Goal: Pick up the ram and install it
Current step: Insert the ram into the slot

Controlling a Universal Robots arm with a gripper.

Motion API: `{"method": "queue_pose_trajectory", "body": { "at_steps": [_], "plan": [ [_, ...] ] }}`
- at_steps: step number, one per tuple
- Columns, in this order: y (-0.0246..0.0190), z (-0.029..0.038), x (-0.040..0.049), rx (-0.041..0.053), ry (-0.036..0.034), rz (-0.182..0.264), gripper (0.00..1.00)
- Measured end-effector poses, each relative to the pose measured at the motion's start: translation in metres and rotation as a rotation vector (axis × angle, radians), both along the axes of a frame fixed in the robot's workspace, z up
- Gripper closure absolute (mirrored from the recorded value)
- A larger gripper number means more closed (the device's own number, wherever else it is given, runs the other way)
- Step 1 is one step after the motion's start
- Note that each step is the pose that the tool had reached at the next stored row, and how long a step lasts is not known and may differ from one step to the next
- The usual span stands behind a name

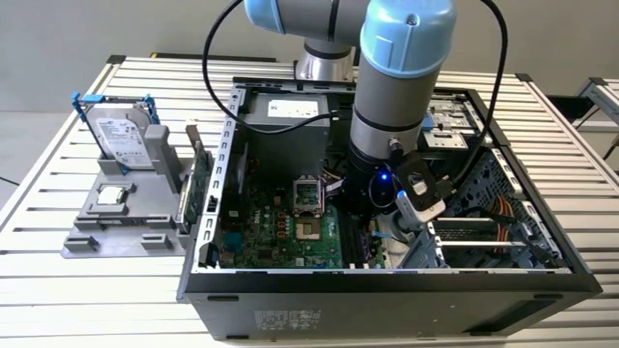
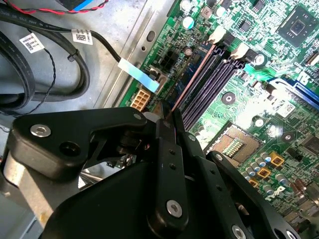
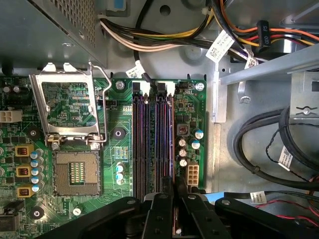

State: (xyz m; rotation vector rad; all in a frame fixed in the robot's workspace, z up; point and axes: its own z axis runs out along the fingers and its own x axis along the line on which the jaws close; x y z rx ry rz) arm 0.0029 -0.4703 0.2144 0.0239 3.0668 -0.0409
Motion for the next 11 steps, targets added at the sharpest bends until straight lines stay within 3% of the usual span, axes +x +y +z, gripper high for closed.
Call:
{"method": "queue_pose_trajectory", "body": {
  "at_steps": [5,11],
  "plan": [
    [0.0,0.0051,0.0,0.0001,0.0,0.0,1.0],
    [0.0,0.0057,-0.0001,-0.0002,-0.0001,-0.001,1.0]
  ]
}}
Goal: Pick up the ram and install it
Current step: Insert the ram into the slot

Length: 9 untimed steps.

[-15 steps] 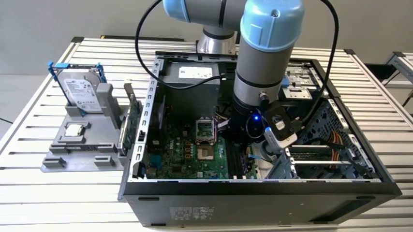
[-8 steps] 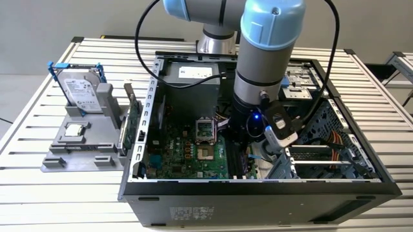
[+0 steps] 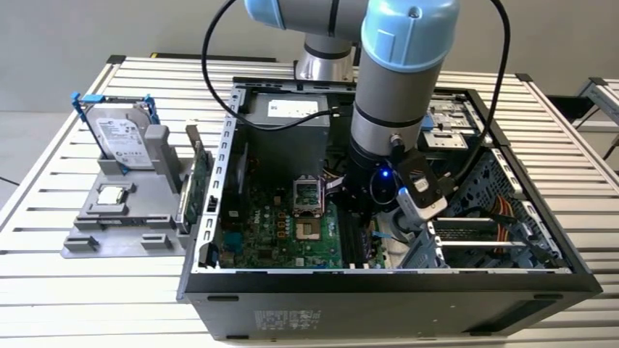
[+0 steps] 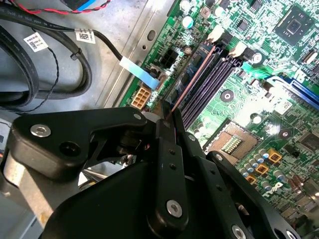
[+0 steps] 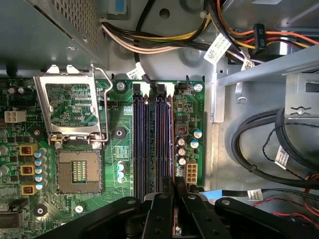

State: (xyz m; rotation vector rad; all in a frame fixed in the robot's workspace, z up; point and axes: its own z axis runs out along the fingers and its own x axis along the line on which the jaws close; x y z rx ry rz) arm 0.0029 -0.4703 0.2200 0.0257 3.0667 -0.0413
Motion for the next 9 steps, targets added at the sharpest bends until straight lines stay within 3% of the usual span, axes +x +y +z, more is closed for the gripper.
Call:
{"method": "queue_pose_trajectory", "body": {
  "at_steps": [9],
  "plan": [
    [0.0001,0.002,-0.0001,-0.0075,-0.0003,-0.002,1.0]
  ]
}}
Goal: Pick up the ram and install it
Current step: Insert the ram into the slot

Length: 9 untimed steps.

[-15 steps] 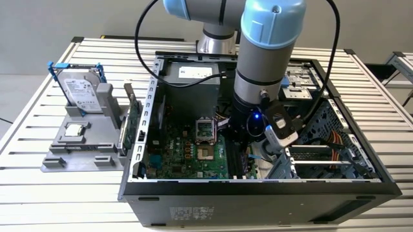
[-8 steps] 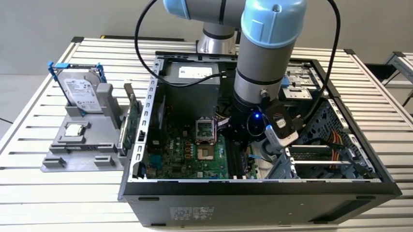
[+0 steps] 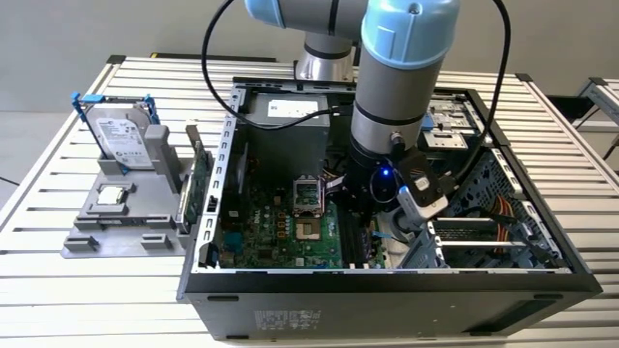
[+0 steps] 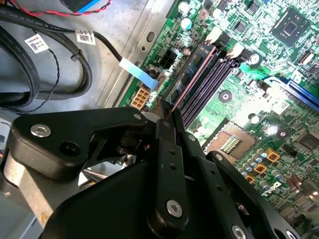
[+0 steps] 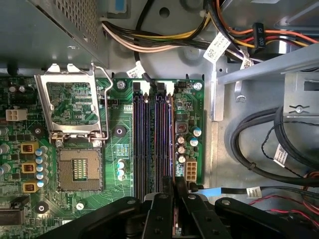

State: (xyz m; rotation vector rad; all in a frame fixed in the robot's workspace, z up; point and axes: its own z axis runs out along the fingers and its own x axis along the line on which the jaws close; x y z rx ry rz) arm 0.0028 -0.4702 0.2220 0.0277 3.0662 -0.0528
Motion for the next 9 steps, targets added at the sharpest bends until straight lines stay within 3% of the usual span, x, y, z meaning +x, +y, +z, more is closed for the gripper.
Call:
{"method": "queue_pose_trajectory", "body": {
  "at_steps": [9],
  "plan": [
    [0.0002,-0.0001,-0.0014,0.0,-0.0027,-0.036,1.0]
  ]
}}
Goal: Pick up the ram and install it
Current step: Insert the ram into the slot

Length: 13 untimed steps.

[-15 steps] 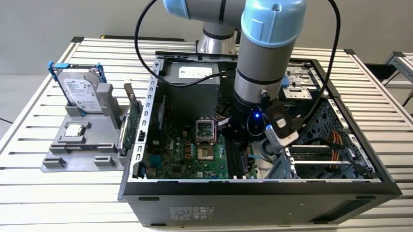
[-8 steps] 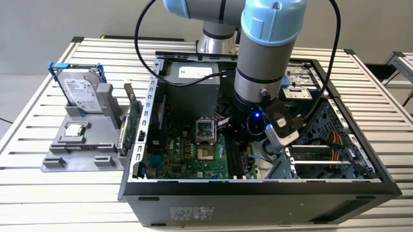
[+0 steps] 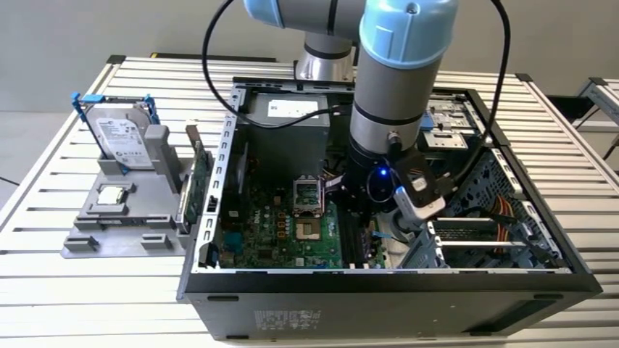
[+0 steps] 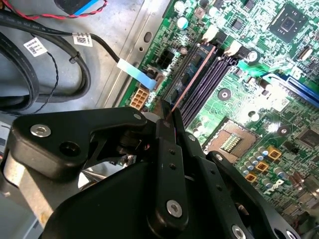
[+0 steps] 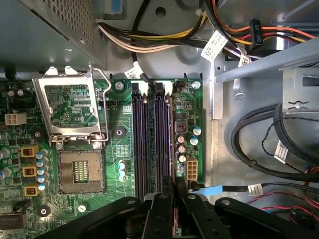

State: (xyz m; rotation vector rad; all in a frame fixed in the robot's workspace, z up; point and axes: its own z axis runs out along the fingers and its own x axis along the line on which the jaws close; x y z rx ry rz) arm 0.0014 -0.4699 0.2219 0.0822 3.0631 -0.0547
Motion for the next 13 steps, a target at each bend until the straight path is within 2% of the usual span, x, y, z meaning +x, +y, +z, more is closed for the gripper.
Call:
{"method": "queue_pose_trajectory", "body": {
  "at_steps": [5,13],
  "plan": [
    [0.0008,-0.0011,0.0,-0.0002,-0.0004,-0.016,1.0],
    [0.001,-0.0076,0.0,-0.0002,-0.0003,-0.017,1.0]
  ]
}}
